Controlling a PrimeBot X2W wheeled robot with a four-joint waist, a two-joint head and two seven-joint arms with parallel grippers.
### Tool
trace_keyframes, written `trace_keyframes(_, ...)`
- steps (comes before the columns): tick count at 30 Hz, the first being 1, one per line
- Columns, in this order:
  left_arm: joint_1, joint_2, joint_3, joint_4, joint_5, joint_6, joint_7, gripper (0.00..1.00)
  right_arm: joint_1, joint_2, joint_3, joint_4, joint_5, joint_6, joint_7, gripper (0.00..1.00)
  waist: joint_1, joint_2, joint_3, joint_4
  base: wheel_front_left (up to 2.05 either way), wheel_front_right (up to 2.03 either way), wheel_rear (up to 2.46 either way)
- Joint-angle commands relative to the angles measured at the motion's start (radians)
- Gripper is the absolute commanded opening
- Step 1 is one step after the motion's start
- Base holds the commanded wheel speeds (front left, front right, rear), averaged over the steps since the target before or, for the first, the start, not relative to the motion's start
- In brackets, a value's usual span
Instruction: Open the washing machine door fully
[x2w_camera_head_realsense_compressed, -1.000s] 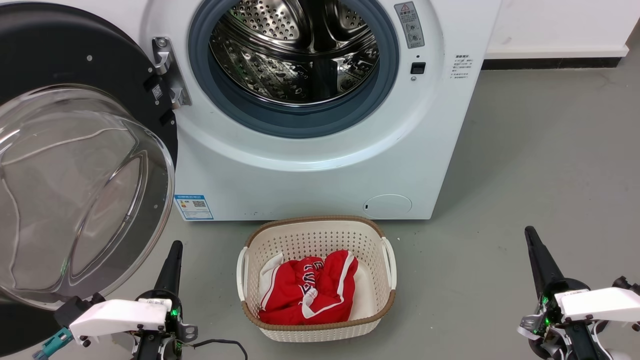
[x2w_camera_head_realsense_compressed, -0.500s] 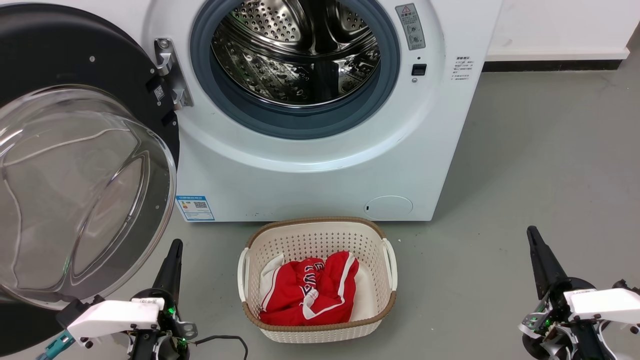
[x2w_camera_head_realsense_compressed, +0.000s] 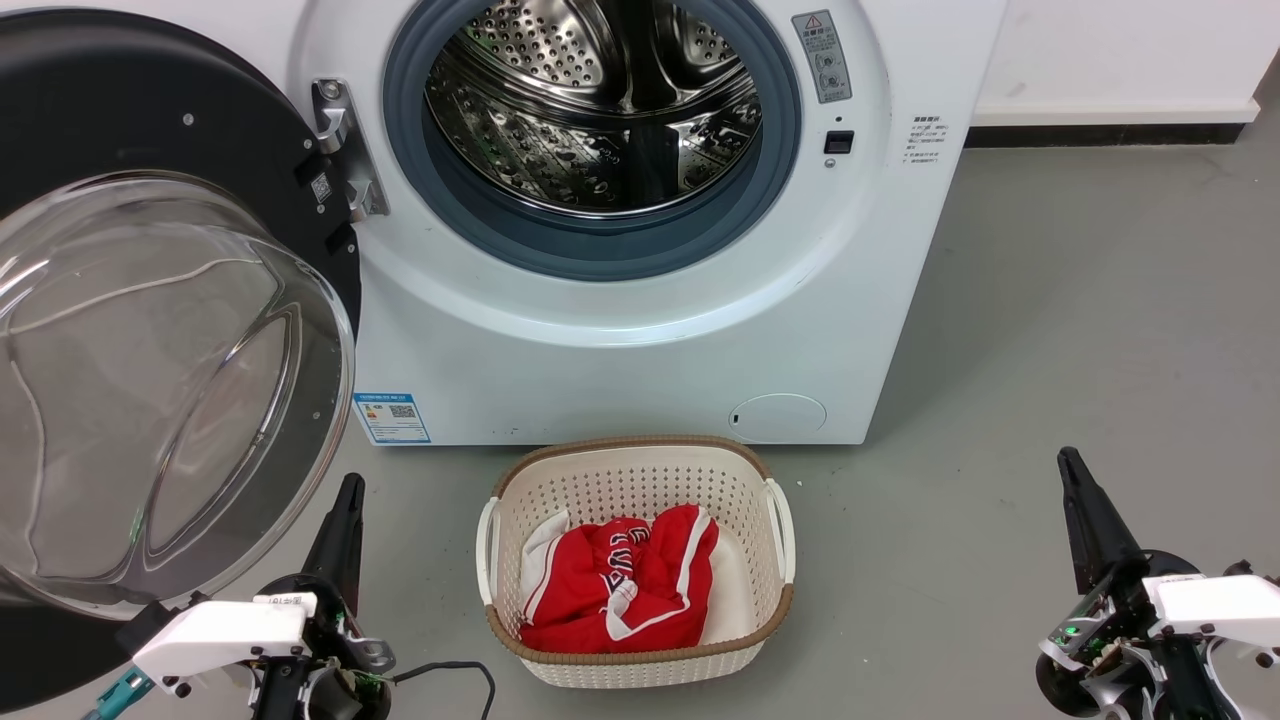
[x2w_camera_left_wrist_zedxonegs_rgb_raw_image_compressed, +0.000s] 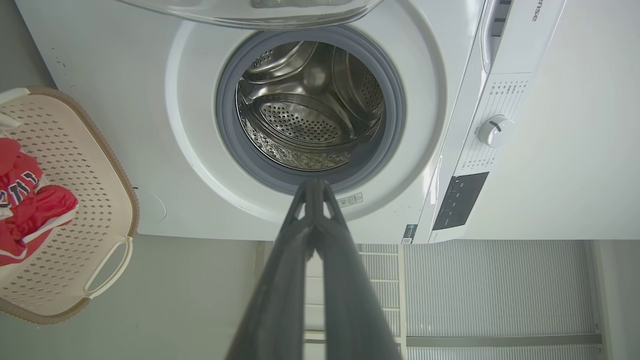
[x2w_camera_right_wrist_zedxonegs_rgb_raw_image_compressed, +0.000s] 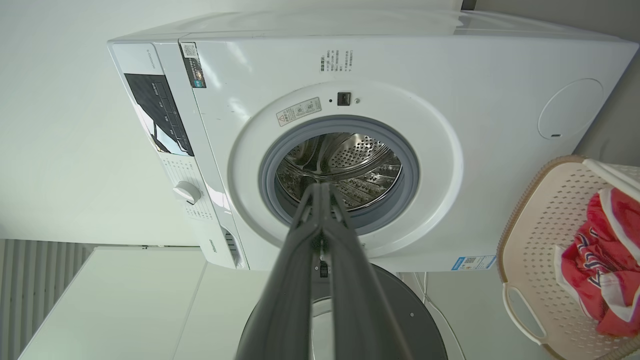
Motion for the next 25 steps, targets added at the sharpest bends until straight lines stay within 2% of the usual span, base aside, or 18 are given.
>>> trace_keyframes(1, -0.008, -0.002, 0.004, 0.001, -0.002, -0.004, 0.003, 0.00, -0.011, 0.003, -0.002, 0.003, 0.001, 0.000, 0.002, 0.00, -0.0001, 0.0000, 0.000, 0.000, 0.00, 0.00, 0.00)
trace_keyframes(25, -0.008, -0.002, 0.003, 0.001, -0.002, -0.004, 0.003, 0.00, -0.013, 0.010, -0.011, 0.003, -0.008, 0.000, 0.011, 0.00, -0.0001, 0.0000, 0.000, 0.000, 0.00, 0.00, 0.00)
